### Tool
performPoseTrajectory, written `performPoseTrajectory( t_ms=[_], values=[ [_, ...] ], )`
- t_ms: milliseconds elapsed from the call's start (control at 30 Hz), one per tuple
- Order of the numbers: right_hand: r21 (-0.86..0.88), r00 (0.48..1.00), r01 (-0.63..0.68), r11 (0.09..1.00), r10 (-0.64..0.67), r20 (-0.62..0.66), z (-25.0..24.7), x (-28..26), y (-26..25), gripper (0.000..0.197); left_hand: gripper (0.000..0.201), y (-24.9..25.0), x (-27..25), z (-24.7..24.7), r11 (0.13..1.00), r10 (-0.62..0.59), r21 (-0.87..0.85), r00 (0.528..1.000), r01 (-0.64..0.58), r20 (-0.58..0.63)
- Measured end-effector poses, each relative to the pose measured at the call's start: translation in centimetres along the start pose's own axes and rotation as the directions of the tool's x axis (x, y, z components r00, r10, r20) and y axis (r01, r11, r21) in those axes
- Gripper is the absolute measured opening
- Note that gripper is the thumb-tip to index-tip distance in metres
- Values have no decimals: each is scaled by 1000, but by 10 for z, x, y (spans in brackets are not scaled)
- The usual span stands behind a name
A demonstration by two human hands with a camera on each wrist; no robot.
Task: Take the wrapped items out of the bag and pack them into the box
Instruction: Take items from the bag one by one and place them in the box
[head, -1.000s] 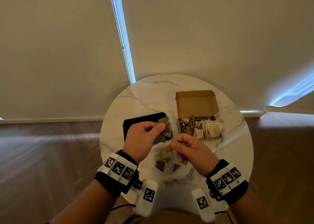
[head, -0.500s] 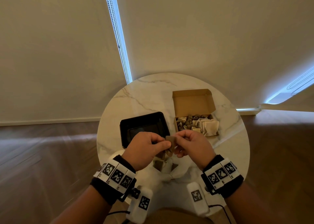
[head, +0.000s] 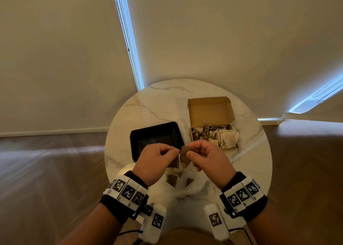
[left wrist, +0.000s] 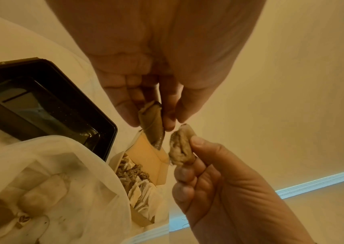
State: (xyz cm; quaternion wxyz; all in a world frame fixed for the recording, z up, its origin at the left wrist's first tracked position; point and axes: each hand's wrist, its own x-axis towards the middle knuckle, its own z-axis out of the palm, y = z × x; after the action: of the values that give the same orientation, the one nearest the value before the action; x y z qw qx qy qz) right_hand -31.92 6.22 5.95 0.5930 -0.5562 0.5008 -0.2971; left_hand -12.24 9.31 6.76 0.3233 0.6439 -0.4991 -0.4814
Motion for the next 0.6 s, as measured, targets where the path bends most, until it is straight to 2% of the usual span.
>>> performPoseTrajectory(
  t_ms=[100,167,267,333,400,500,600],
  values=[
    [78,1000,-8,997,9,-15,-1,0,1,42,17,-3,0,-1,999,-7,40,999,8,-33],
    [161,1000,-28,987,28,3,0,1,1,45,22,-8,2,0,999,-31,27,998,32,-60],
    [332,996,-88,939,88,14,3,2,-3,30,22,-11,4,4,998,-53,-20,993,51,-105],
    [479,987,-149,865,156,25,7,3,-7,19,18,-10,5,8,996,-66,-62,989,58,-129],
    [581,975,-196,790,223,27,12,3,-8,18,19,-8,6,12,994,-85,-87,983,72,-160],
    [611,963,-216,761,268,7,22,2,-3,15,24,-7,11,19,966,-138,-241,977,96,-164],
    [620,953,-224,752,302,-22,34,1,4,13,15,-6,14,25,939,-177,-327,968,111,-180]
  ],
)
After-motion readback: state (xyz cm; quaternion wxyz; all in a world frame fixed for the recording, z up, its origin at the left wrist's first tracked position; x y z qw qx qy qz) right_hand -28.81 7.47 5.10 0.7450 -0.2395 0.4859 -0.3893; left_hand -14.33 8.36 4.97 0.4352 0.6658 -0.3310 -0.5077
